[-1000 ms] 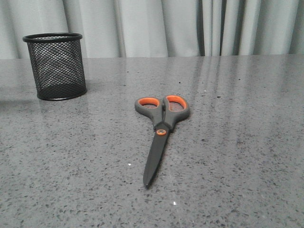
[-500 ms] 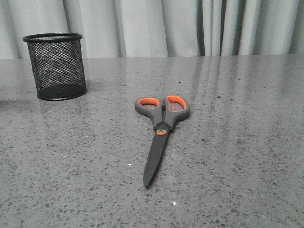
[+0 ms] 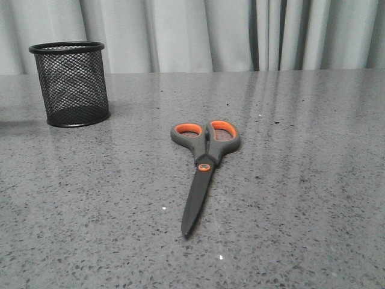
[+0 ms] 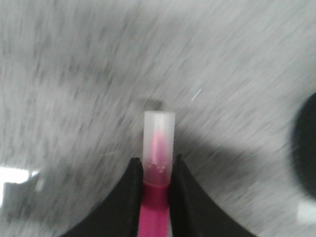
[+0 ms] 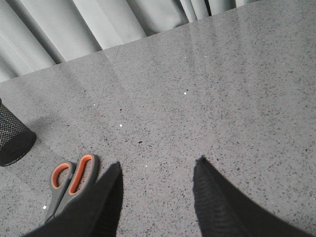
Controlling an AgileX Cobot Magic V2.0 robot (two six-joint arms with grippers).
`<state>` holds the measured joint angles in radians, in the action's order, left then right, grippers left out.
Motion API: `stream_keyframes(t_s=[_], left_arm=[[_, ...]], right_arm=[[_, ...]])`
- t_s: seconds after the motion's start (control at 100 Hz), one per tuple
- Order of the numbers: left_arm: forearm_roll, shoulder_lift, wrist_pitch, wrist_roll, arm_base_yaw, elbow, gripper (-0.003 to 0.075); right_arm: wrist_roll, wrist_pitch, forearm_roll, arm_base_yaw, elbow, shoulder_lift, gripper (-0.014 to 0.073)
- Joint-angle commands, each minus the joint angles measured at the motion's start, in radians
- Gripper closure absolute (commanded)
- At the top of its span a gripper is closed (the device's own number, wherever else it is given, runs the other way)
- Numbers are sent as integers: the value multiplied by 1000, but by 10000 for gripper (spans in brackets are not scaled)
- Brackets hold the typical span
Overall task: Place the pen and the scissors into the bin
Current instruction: 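Lower the highlighter into the black mesh cup and release it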
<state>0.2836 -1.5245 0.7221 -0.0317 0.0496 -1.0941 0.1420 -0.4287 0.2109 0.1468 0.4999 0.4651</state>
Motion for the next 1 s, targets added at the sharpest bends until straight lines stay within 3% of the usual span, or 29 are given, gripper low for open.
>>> stream_keyframes(t_s=[0.0,0.15,0.28,0.5,0.64,0.99], left_arm=[[173,112,-187,-126,3,-28,738],[604,203,-363,-509,-21,-28,738],[1032,211,-384,-902,-93,-28,738],[1412,188,-453,-1432,-235,-28,738],[1565,108,-415,-1608,-248,-28,739],[1565,-34,-388,-1644,-248,-37,738]], right_arm=[[-11,64,-5,3,35,13,319],[-11,68,-5,3,35,13,319],[-11,82,-5,3,35,13,319],[-11,84,-5,3,35,13,319],[-11,87,-5,3,29,13,319],[-11,53,-5,3,-4,13,319]])
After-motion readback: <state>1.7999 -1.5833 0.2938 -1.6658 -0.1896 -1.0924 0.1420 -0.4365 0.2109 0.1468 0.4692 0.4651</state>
